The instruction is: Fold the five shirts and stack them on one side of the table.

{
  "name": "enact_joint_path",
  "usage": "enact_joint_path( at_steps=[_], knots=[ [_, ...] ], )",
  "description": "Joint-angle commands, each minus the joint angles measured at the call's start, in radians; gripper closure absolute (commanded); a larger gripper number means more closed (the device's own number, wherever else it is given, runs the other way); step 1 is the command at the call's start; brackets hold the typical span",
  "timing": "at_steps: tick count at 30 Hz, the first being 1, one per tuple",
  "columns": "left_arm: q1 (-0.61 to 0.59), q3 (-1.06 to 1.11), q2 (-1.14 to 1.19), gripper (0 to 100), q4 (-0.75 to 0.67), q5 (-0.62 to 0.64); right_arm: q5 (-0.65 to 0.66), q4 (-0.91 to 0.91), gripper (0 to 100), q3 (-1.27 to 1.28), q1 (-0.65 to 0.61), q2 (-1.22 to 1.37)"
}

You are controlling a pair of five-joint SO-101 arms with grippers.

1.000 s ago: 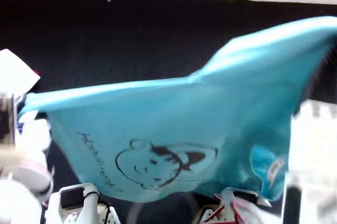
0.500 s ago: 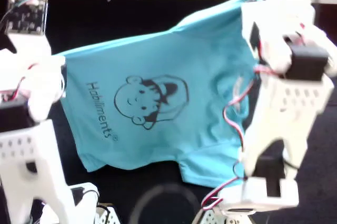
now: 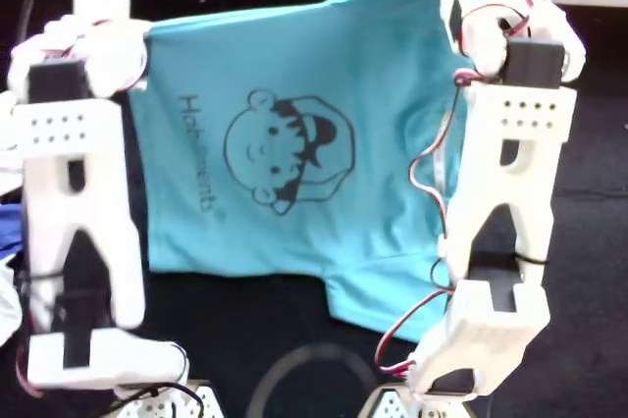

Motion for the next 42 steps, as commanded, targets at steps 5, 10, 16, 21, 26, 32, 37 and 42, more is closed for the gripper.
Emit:
enact_joint_path(
  at_steps=[5, 10, 16, 21, 26, 32, 37, 42],
  knots=[
    [0.002, -0.165, 0.236, 99, 0.023, -0.008, 0.008, -0.028, 99.3, 0.012, 0.005, 0.077],
    [0.001, -0.160, 0.292, 99, 0.025, -0.008, 0.006, 0.097, 99.3, 0.012, 0.002, 0.157],
    [-0.002, -0.166, 0.292, 99, 0.123, -0.009, 0.009, 0.348, 99.3, 0.002, 0.008, 0.166],
    [-0.007, -0.163, 0.302, 99, 0.233, -0.011, 0.009, 0.461, 99.3, 0.002, 0.010, 0.168],
    [-0.008, -0.162, 0.303, 99, 0.331, -0.012, 0.009, 0.575, 99.3, 0.002, 0.007, 0.166],
    [-0.008, -0.163, 0.305, 99, 0.348, -0.083, 0.009, 0.536, 99.3, 0.001, 0.010, 0.173],
    [-0.004, -0.151, 0.311, 99, 0.147, -0.081, 0.005, 0.213, 99.3, 0.027, 0.010, 0.217],
    [-0.002, -0.096, 0.398, 99, -0.058, -0.081, 0.005, 0.031, 99.3, 0.033, 0.004, 0.366]
  ],
)
